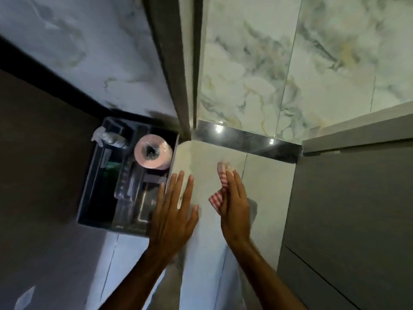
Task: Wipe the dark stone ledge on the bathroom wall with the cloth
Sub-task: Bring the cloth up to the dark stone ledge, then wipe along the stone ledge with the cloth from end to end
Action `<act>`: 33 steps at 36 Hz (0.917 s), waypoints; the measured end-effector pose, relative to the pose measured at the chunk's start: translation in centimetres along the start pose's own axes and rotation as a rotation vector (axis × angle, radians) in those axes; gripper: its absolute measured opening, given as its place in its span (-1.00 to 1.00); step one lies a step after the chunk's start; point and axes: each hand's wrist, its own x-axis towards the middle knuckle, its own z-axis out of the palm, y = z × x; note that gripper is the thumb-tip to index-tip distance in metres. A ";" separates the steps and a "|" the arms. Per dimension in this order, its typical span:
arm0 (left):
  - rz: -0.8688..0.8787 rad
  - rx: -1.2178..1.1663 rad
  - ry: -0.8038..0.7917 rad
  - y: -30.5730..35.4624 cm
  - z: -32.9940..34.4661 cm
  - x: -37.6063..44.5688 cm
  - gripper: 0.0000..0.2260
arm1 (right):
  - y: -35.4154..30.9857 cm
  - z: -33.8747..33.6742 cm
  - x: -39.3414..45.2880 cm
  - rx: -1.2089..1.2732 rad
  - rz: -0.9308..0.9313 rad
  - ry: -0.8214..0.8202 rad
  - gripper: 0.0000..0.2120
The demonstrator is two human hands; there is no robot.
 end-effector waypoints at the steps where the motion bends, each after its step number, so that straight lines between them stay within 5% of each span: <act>1: 0.018 -0.060 -0.030 1.7 0.8 0.2 -0.46 | -0.5 -1.2 1.7 -0.107 -0.004 0.008 -0.50; 4: -0.029 -0.258 -0.210 5.2 5.6 2.7 -0.42 | -0.3 -4.5 8.2 -0.352 -0.107 0.010 -0.38; 9: 0.005 -0.123 -0.324 6.9 19.6 7.9 -0.42 | 6.4 -7.4 21.7 -0.535 -0.170 -0.036 -0.42; 16: -0.020 0.021 -0.351 4.9 39.6 13.5 -0.34 | 20.5 -4.7 37.3 -0.395 -0.064 0.026 -0.54; 23: -0.048 0.012 -0.263 2.1 51.0 15.6 -0.38 | 29.1 -0.4 45.7 -0.532 -0.204 -0.030 -0.50; 29: -0.064 -0.042 -0.090 0.2 56.1 15.5 -0.37 | 32.2 2.7 52.1 -1.050 -0.759 0.070 -0.41; 33: -0.095 -0.091 -0.020 0.0 56.5 15.3 -0.39 | 31.6 5.3 53.7 -1.134 -0.865 0.108 -0.42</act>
